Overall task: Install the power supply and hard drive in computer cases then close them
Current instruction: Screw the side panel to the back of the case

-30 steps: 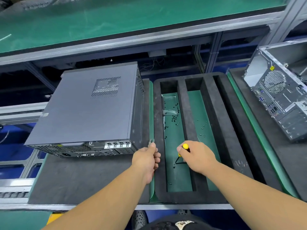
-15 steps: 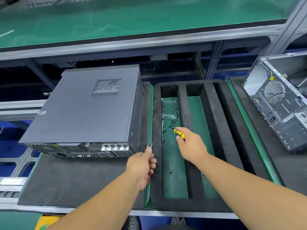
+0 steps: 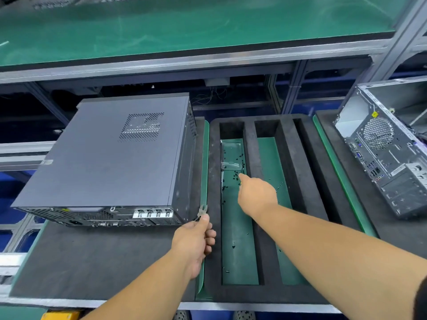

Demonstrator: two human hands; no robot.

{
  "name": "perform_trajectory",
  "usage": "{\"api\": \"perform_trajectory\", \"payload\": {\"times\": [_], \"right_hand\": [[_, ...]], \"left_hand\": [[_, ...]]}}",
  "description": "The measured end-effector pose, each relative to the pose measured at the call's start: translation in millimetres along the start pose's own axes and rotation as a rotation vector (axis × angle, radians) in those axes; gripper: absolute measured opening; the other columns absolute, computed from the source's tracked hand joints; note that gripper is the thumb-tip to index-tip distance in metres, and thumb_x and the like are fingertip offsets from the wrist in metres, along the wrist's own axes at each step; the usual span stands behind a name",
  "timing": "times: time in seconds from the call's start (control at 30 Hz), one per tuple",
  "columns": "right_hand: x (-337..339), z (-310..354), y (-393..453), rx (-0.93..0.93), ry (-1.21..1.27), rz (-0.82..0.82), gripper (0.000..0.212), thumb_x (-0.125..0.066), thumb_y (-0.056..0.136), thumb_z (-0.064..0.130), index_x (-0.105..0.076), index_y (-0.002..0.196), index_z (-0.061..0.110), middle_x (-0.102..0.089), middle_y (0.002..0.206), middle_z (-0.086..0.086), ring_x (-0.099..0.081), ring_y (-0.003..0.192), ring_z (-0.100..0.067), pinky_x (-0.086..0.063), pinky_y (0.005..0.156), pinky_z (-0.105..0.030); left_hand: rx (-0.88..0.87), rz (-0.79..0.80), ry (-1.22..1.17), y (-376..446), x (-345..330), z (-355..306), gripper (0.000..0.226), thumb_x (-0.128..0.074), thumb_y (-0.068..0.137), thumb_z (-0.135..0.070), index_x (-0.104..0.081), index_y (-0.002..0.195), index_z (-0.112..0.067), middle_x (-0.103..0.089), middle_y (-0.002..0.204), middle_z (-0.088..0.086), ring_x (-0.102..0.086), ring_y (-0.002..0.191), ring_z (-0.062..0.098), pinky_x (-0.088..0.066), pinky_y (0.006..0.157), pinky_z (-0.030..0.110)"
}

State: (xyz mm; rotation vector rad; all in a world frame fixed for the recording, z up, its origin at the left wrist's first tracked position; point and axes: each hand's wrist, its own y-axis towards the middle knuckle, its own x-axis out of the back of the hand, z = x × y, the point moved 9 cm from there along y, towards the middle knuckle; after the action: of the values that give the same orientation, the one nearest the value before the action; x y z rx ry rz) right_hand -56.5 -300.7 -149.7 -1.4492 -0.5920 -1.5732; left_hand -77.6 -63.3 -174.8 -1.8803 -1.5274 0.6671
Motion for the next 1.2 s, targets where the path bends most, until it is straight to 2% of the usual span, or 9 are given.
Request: {"api": "perform_trajectory", "payload": {"times": [0.17, 0.27, 0.4, 0.63, 0.73, 0.83, 0.93, 1.07, 1.2], "right_hand": [[1.3, 6.9, 15.8, 0.046, -0.131, 0.041, 0.056, -0.051, 0.076, -0.003, -0.053, 0.129, 0.016, -0.051, 0.072, 0.003, -0.049, 0.058, -0.019, -0.033, 0.045, -0.029], [-0.4, 8.7, 20.8, 0.062, -0.156, 0.036, 0.043, -0.052, 0.076, -0.003, -0.053, 0.116, 0.015, -0.052, 0.072, 0.002, -0.055, 0.062, -0.023, -0.042, 0.05, -0.031], [-0.1, 9.2, 25.8, 0.052, -0.162, 0.056, 0.04, -0.054, 0.077, -0.003, -0.053, 0.113, 0.014, -0.054, 0.076, 0.0, -0.061, 0.07, -0.028, -0.058, 0.063, -0.038], [2.0, 6.4, 24.9, 0.037, -0.116, 0.058, 0.048, -0.049, 0.076, -0.001, -0.055, 0.12, 0.018, -0.053, 0.073, 0.001, -0.053, 0.06, -0.02, -0.041, 0.047, -0.03], [4.3, 2.9, 12.7, 0.019, 0.001, 0.036, 0.051, -0.049, 0.084, 0.0, -0.054, 0.131, 0.018, -0.061, 0.079, 0.0, -0.058, 0.064, -0.021, -0.045, 0.048, -0.031], [12.7, -3.2, -11.1, -0.006, 0.169, -0.032, 0.039, -0.049, 0.098, 0.014, -0.055, 0.136, 0.021, -0.07, 0.091, -0.002, -0.065, 0.078, -0.026, -0.059, 0.067, -0.038], [25.2, -11.4, -44.8, -0.032, 0.328, -0.118, 0.043, -0.049, 0.104, 0.028, -0.051, 0.146, 0.03, -0.071, 0.094, 0.003, -0.064, 0.083, -0.021, -0.053, 0.068, -0.032], [46.5, -18.9, -94.1, -0.055, 0.602, -0.168, 0.042, -0.054, 0.102, 0.037, -0.052, 0.142, 0.048, -0.056, 0.064, 0.017, -0.052, 0.058, -0.004, -0.035, 0.05, -0.019], [72.7, -18.6, -141.7, 0.005, 0.859, -0.198, 0.037, -0.061, 0.1, 0.038, -0.057, 0.128, 0.062, -0.056, 0.061, 0.011, -0.044, 0.05, -0.009, -0.043, 0.05, -0.024]], "left_hand": [[0.005, -0.011, 0.002, -0.9, 3.7, 1.3, 0.03, -0.067, 0.099, -0.037, -0.066, 0.093, -0.008, -0.066, 0.064, 0.004, -0.053, 0.048, 0.012, -0.041, 0.044, 0.024], [0.001, -0.014, 0.02, -3.8, 5.2, -3.8, 0.031, -0.065, 0.099, -0.039, -0.066, 0.092, -0.009, -0.066, 0.064, 0.002, -0.051, 0.045, 0.01, -0.039, 0.04, 0.022], [-0.001, -0.007, 0.022, -7.3, 3.8, -7.2, 0.03, -0.065, 0.1, -0.036, -0.065, 0.093, -0.007, -0.065, 0.063, 0.002, -0.051, 0.045, 0.01, -0.04, 0.041, 0.022], [0.013, 0.028, 0.0, -9.2, -5.7, -7.0, 0.026, -0.06, 0.104, -0.029, -0.064, 0.091, -0.007, -0.064, 0.065, 0.005, -0.051, 0.05, 0.013, -0.04, 0.045, 0.024], [0.042, 0.047, -0.03, -11.6, -11.2, -8.6, 0.024, -0.053, 0.106, -0.023, -0.066, 0.096, -0.005, -0.065, 0.068, 0.007, -0.053, 0.051, 0.014, -0.041, 0.047, 0.025], [0.081, 0.085, -0.114, -13.8, -20.1, -13.6, 0.022, -0.048, 0.103, -0.009, -0.067, 0.1, 0.0, -0.067, 0.071, 0.011, -0.056, 0.055, 0.017, -0.043, 0.052, 0.027], [0.107, 0.112, -0.18, -12.8, -30.3, -20.0, 0.022, -0.047, 0.099, -0.004, -0.068, 0.101, 0.003, -0.067, 0.074, 0.014, -0.056, 0.058, 0.019, -0.042, 0.053, 0.028], [0.112, 0.112, -0.209, -8.1, -45.2, -26.2, 0.028, -0.049, 0.105, -0.014, -0.07, 0.103, 0.003, -0.069, 0.072, 0.01, -0.058, 0.057, 0.017, -0.044, 0.053, 0.027], [0.11, 0.146, -0.268, -6.6, -66.3, -38.9, 0.033, -0.055, 0.106, -0.028, -0.071, 0.106, 0.002, -0.069, 0.076, 0.009, -0.058, 0.059, 0.016, -0.043, 0.055, 0.025]]}}
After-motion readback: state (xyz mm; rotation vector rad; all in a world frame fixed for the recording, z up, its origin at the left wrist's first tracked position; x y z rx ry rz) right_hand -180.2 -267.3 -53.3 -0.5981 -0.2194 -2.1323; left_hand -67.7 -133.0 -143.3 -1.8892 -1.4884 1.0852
